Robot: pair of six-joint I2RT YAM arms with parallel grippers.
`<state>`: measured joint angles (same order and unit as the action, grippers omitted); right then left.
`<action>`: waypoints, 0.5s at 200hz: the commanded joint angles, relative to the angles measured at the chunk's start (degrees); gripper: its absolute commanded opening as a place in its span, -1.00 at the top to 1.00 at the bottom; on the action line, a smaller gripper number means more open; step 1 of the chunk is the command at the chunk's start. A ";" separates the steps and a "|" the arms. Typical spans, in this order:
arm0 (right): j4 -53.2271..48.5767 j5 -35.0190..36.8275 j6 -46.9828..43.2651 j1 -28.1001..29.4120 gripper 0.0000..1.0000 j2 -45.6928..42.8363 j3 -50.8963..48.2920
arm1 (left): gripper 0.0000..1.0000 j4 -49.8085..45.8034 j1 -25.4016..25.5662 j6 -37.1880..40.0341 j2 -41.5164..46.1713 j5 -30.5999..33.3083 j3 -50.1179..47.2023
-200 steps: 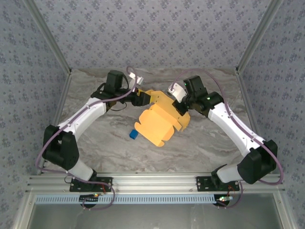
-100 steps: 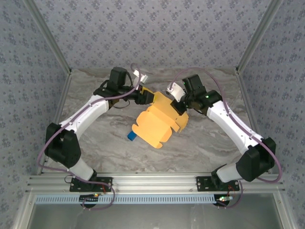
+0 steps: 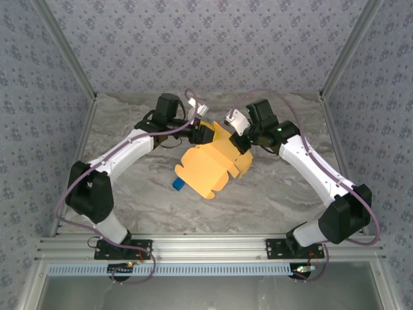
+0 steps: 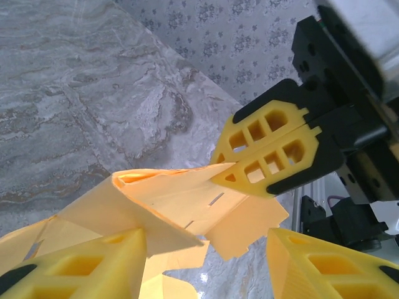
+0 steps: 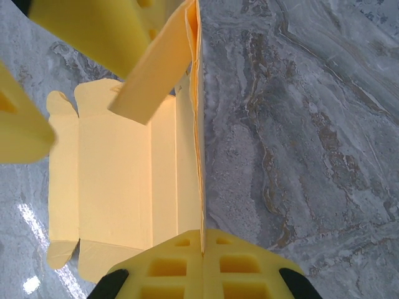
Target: Fold the paper box
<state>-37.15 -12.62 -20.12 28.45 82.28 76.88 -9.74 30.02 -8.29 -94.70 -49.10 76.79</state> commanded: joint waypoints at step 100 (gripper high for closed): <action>-0.60 6.87 -11.22 0.98 1.00 -1.08 -0.25 | -0.14 -0.35 -2.95 -2.85 13.12 10.58 -9.12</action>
<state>-36.71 -8.12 -25.45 28.80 82.28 76.86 -10.28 28.99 -8.64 -86.96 -43.42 70.32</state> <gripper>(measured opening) 0.051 0.565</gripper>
